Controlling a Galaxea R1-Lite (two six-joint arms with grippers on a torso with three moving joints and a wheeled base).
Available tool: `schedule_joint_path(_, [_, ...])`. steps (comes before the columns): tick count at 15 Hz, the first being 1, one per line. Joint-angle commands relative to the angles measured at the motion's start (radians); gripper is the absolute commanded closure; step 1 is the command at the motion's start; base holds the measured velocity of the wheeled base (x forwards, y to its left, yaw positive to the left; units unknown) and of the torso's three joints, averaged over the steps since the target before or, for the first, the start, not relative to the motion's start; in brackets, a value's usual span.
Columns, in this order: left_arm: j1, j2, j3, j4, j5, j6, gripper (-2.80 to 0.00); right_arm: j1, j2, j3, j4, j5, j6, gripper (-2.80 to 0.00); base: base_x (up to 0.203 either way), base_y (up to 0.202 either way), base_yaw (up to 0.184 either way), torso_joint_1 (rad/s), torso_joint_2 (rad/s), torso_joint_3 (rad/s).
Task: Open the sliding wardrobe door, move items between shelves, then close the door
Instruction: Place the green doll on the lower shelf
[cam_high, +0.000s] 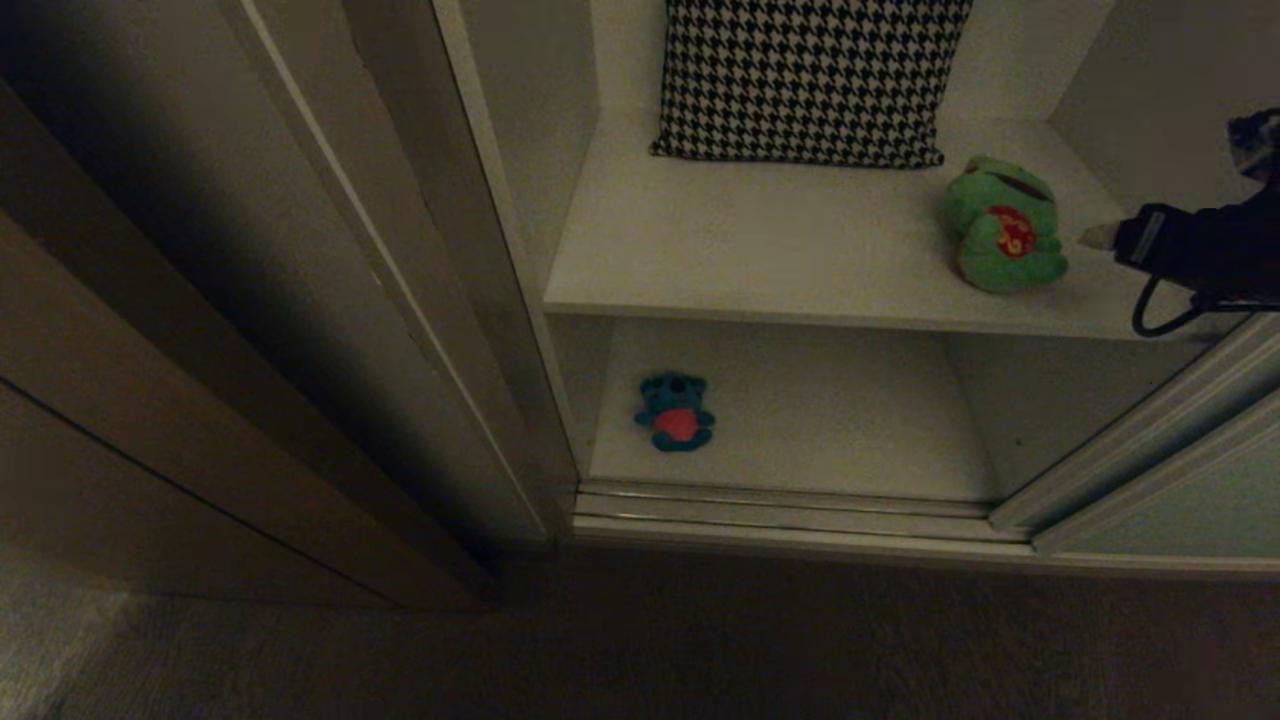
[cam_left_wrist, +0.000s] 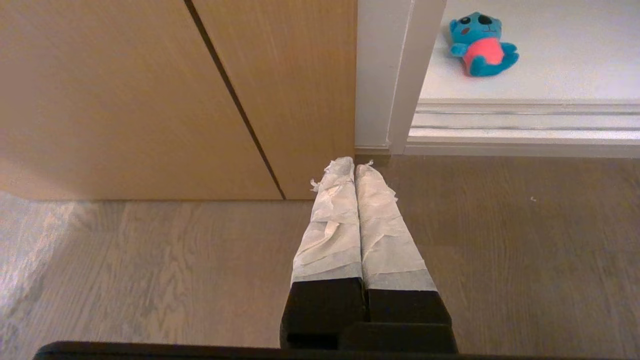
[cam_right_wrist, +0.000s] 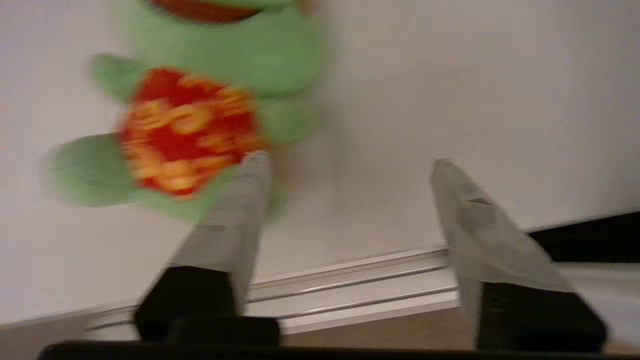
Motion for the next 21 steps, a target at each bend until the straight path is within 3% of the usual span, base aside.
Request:
schedule_joint_path(1, [0.002, 0.001, 0.000, 0.000, 0.000, 0.000, 0.00, 0.012, 0.017, -0.011, -0.003, 0.051, 0.053, -2.80, 0.000, 0.000, 0.000, 0.000, 0.00, 0.000])
schedule_joint_path(5, [0.000, 0.001, 0.000, 0.000, 0.000, 0.000, 0.00, 0.013, 0.066, -0.088, -0.003, 0.130, 0.128, -2.80, 0.000, 0.000, 0.000, 0.000, 0.00, 0.000])
schedule_joint_path(8, [0.002, 0.001, 0.000, 0.000, 0.000, 0.000, 0.00, 0.012, 0.137, -0.120, -0.021, 0.135, 0.141, -2.80, 0.000, 0.000, 0.000, 0.000, 0.00, 0.000])
schedule_joint_path(17, [0.000, 0.001, 0.000, 0.000, 0.000, 0.000, 0.00, 0.047, 0.140, -0.130, -0.050, 0.178, 0.283, -2.80, 0.000, 0.000, 0.000, 0.000, 0.00, 0.000])
schedule_joint_path(21, [0.000, 0.001, 0.000, 0.000, 0.000, 0.000, 0.00, 0.055, 0.151, -0.131, -0.052, 0.205, 0.298, -2.80, 0.000, 0.000, 0.000, 0.000, 0.00, 0.000])
